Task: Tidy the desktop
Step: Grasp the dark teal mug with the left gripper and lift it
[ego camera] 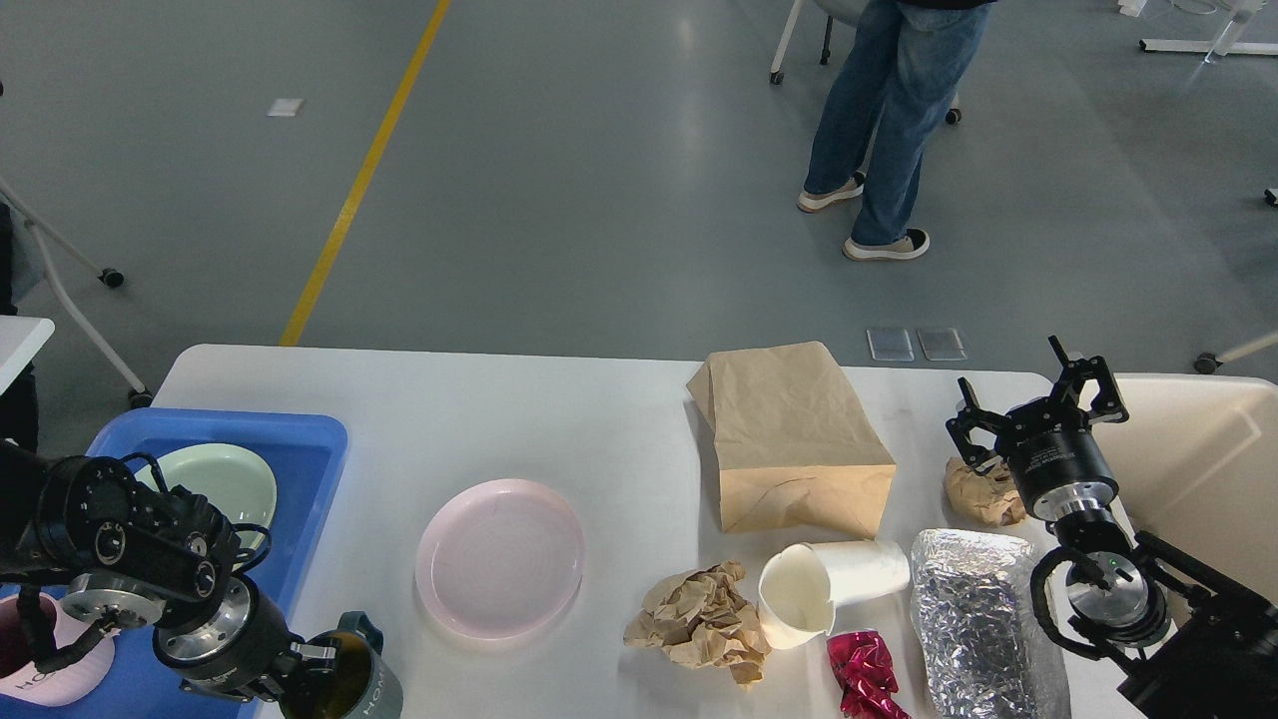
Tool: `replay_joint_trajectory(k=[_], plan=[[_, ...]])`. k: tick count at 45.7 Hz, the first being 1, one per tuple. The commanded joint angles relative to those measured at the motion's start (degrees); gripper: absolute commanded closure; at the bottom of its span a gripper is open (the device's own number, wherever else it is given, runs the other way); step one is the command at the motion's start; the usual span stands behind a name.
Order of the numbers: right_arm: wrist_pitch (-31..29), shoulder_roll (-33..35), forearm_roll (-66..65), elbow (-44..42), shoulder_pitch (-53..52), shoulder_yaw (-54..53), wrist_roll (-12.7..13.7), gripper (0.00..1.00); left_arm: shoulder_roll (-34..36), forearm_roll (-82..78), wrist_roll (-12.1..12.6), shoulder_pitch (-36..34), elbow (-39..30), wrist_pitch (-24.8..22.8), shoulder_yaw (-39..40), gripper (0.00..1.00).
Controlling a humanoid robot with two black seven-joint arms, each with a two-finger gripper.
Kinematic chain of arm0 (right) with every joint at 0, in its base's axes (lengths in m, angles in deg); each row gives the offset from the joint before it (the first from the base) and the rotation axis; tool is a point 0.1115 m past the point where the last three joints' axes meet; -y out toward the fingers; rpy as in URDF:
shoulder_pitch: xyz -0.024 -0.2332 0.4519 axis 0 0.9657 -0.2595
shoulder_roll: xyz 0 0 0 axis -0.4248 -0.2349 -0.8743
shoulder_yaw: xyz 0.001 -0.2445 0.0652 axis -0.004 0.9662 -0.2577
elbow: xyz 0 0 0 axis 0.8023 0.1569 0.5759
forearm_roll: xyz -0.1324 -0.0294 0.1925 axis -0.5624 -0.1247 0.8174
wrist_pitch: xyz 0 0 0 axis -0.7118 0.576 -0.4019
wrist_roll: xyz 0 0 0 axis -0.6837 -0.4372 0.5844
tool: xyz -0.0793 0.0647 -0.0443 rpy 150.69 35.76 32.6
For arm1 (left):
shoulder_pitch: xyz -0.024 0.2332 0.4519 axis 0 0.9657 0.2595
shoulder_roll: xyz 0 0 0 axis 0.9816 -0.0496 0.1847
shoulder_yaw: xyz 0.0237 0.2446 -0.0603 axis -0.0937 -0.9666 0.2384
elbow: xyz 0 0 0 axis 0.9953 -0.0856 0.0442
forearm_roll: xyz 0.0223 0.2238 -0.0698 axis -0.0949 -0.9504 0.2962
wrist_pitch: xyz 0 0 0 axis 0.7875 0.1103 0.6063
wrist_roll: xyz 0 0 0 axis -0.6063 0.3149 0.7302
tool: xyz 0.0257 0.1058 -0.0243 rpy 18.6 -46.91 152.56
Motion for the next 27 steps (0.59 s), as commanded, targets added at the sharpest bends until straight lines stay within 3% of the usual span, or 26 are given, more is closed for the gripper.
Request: replay_joint_trajectory(k=[1,10,16,21,24,27], plan=[[0.0,0.0,0.0,0.0,0.0,0.1,0.0,0.0,1.7,0.3,-0.1,-9.2,-2.4,-7.9,-2.7,1.0],[0.0,0.0,0.0,0.0,0.0,0.1,0.0,0.0,0.2,3.6,-0.4,-35.5,-7.8,-21.4,-12.7,1.0],[0.0,0.0,0.0,0.0,0.0,0.1,0.0,0.0,-8.4,9.6,-1.3,-52.5,-11.9,-28.0,-19.5,1.0],[0.0,0.0,0.0,0.0,0.0,0.0,0.0,0.0,-15.0,13.5,-5.0,-61.7,-14.2,-34.4,-21.8,1.0],[0.0,0.0,0.0,0.0,0.0,0.0,0.0,0.0,-16.6,14.2,-7.9,-63.9,-14.3,-38.2,-21.9,1.0],[0.0,0.0,0.0,0.0,0.0,0.1,0.0,0.0,-16.3,14.2,-10.0,-64.6,-14.2,-38.6,-22.5,1.0]])
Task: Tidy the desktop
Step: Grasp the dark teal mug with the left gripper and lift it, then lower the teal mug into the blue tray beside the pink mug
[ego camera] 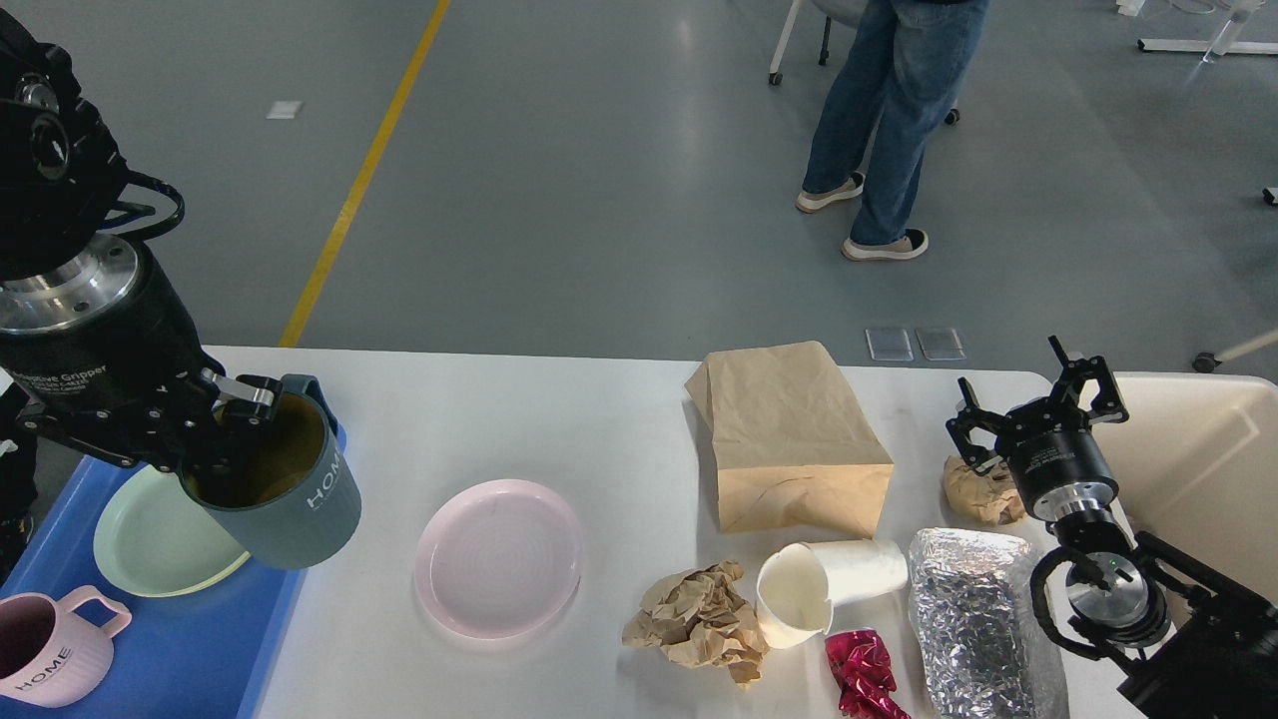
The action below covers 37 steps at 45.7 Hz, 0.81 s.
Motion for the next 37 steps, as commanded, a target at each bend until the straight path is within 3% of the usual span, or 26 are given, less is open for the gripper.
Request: replay_joint_trajectory(k=[1,7,12,15,20,23,26,37], plan=[[0.0,0.0,0.0,0.0,0.0,0.0,0.0,0.0,-1.2,0.7,-4.3,-2.9,-0.2,-3.2,-1.4,1.0],[0.0,0.0,0.0,0.0,0.0,0.0,0.0,0.0,2.4,1.0,-4.8,-2.8,1.0,-3.2,-7.5,1.0],[0.0,0.0,0.0,0.0,0.0,-0.1,0.0,0.0,10.2,-0.2,-3.3,-1.6,2.8,-2.6,-11.5,1.0],[0.0,0.0,0.0,0.1,0.0,0.0,0.0,0.0,15.7,-1.1,-0.3,1.2,3.7,1.8,-12.9,1.0],[0.0,0.0,0.0,0.0,0.0,0.0,0.0,0.0,26.3,-3.1,7.7,7.0,5.2,11.6,-12.2,1.0],[0.0,0.0,0.0,0.0,0.0,0.0,0.0,0.0,32.4,-5.3,10.8,12.1,7.7,14.3,-9.8,1.0],[0.0,0.0,0.0,0.0,0.0,0.0,0.0,0.0,37.4,-9.2,12.1,18.6,11.6,14.6,-4.7,1.0],[0.0,0.0,0.0,0.0,0.0,-0.1,0.0,0.0,47.3,-21.3,12.2,42.0,22.2,15.0,14.2,1.0]])
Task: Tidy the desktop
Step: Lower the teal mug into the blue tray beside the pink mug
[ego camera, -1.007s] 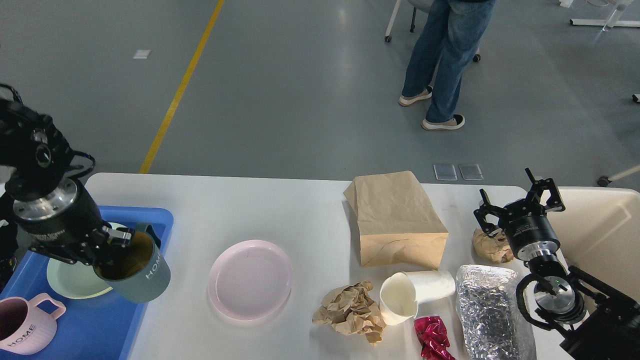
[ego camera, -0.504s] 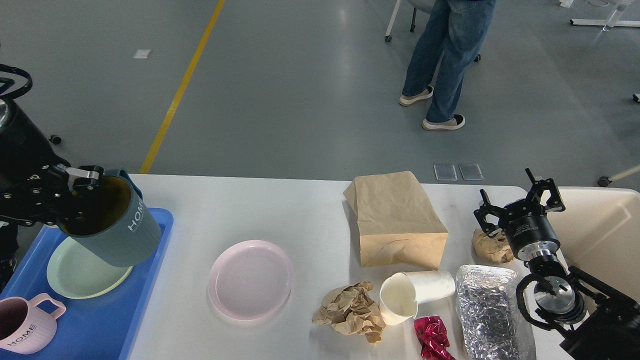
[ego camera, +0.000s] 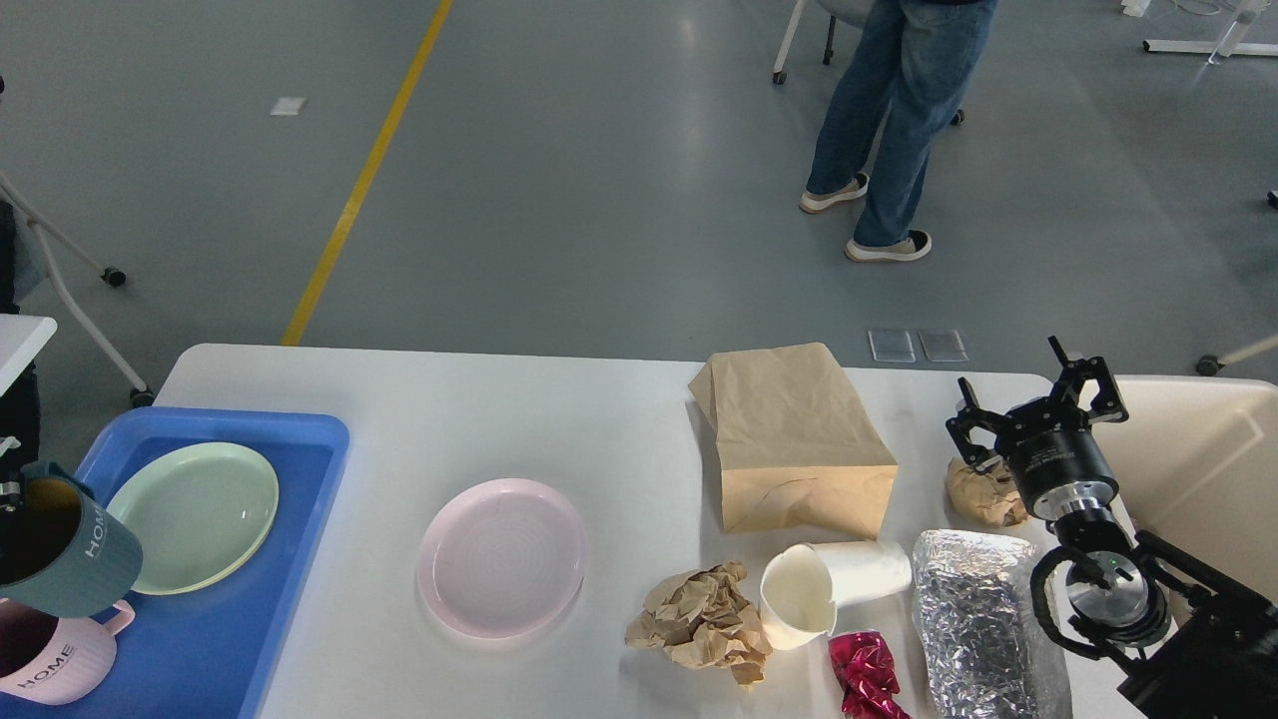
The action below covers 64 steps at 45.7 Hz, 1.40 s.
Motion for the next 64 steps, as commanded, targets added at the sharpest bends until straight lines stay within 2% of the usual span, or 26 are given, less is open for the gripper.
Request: replay_joint_trajectory(k=[1,7,11,18,27,31,34,36,38,64], plan=[[0.0,0.0,0.0,0.0,0.0,0.0,0.0,0.0,3.8,-5.0,-0.1,12.1,5.6,0.5,9.3,1.0],[0.0,0.0,0.0,0.0,0.0,-0.1,0.0,0.0,3.9,-11.6,-0.8,25.0,10.5,1.3,18.8,1.0],[0.0,0.0,0.0,0.0,0.0,-0.1,0.0,0.0,3.8,-14.3,-0.9,32.6,13.5,4.0,24.9,1.0],[0.0,0.0,0.0,0.0,0.0,0.0,0.0,0.0,3.6,-14.6,-0.8,39.5,15.2,5.5,32.0,1.0],[0.0,0.0,0.0,0.0,0.0,-0.1,0.0,0.0,4.3,-13.9,-1.1,38.2,15.1,2.2,32.5,1.0],[0.0,0.0,0.0,0.0,0.0,-0.1,0.0,0.0,5.2,-12.9,-3.4,35.7,16.6,0.1,32.2,1.0],[0.0,0.0,0.0,0.0,0.0,-0.1,0.0,0.0,7.1,-12.4,-5.2,34.2,19.1,-3.8,32.1,1.0],[0.0,0.0,0.0,0.0,0.0,0.0,0.0,0.0,8.2,-12.4,-5.9,33.1,20.9,-7.7,32.4,1.0],[0.0,0.0,0.0,0.0,0.0,0.0,0.0,0.0,8.4,-12.3,-5.9,32.3,21.9,-9.5,32.5,1.0],[0.0,0.0,0.0,0.0,0.0,-0.1,0.0,0.0,7.9,-12.4,-5.9,32.7,22.4,-9.4,32.4,1.0]])
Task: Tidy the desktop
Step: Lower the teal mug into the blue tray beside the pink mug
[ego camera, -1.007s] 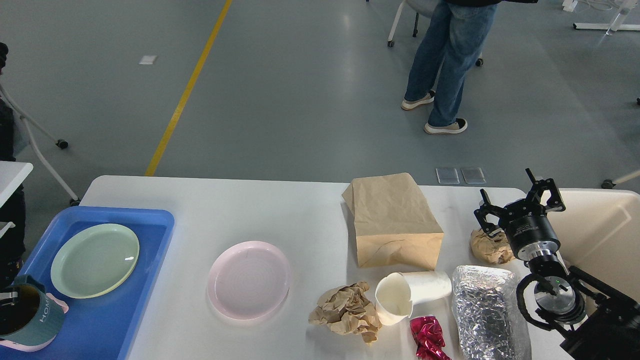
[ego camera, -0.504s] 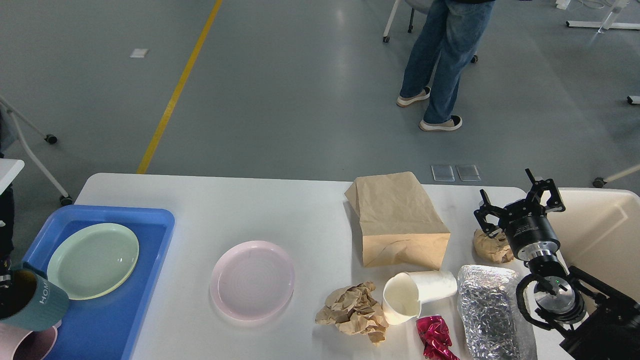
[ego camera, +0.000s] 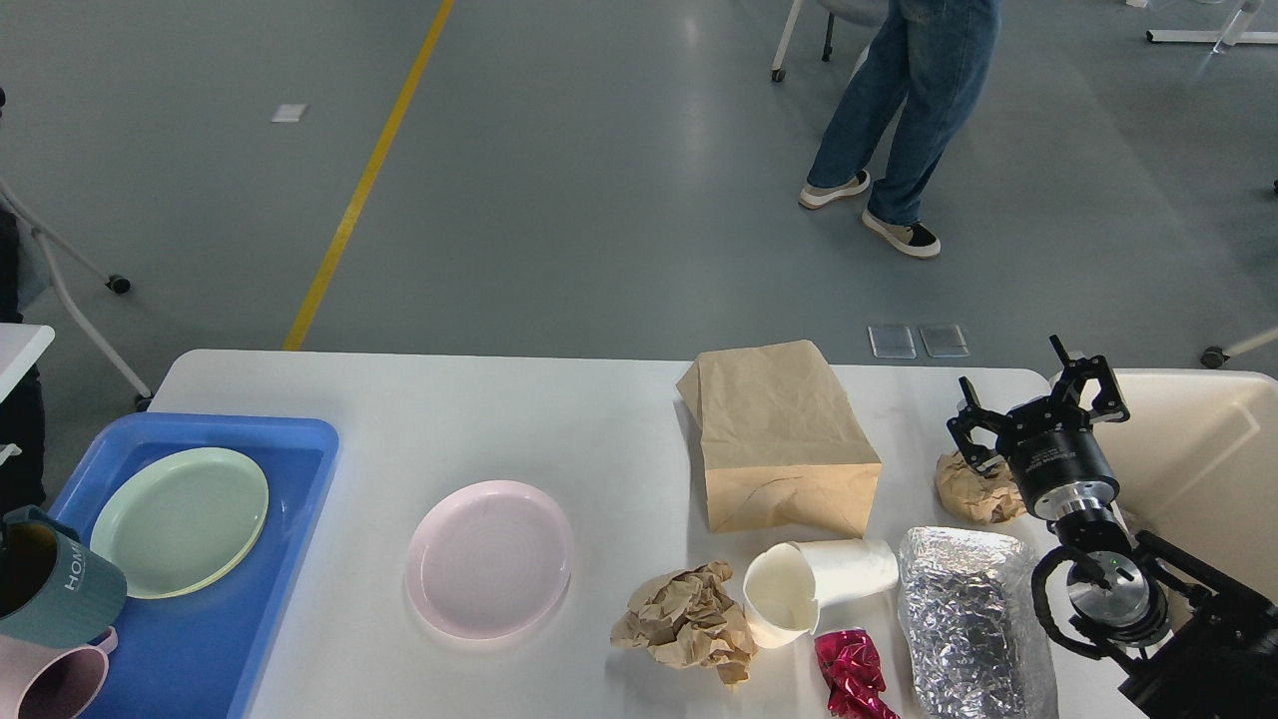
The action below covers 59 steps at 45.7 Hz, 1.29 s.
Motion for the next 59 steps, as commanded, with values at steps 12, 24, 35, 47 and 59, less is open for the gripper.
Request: replay_joint_trajectory(k=[12,24,35,47,59], plan=[[0.0,0.0,0.0,0.0,0.0,0.0,0.0,0.0,-0.1,-0.1,0.0,0.1,0.0,0.0,-0.1,1.0],[0.0,0.0,0.0,0.0,0.0,-0.1,0.0,0.0,-0.1,-0.2,0.0,0.2,0.0,0.1,-0.2,1.0],[0.0,0.0,0.0,0.0,0.0,0.0,0.0,0.0,-0.1,-0.3,0.0,0.2,0.0,0.1,-0.2,1.0],[0.0,0.0,0.0,0.0,0.0,0.0,0.0,0.0,-0.1,-0.4,0.0,0.3,0.0,0.1,-0.3,1.0],[0.0,0.0,0.0,0.0,0.0,-0.1,0.0,0.0,-0.2,-0.5,0.0,0.3,0.1,0.2,-0.3,1.0]])
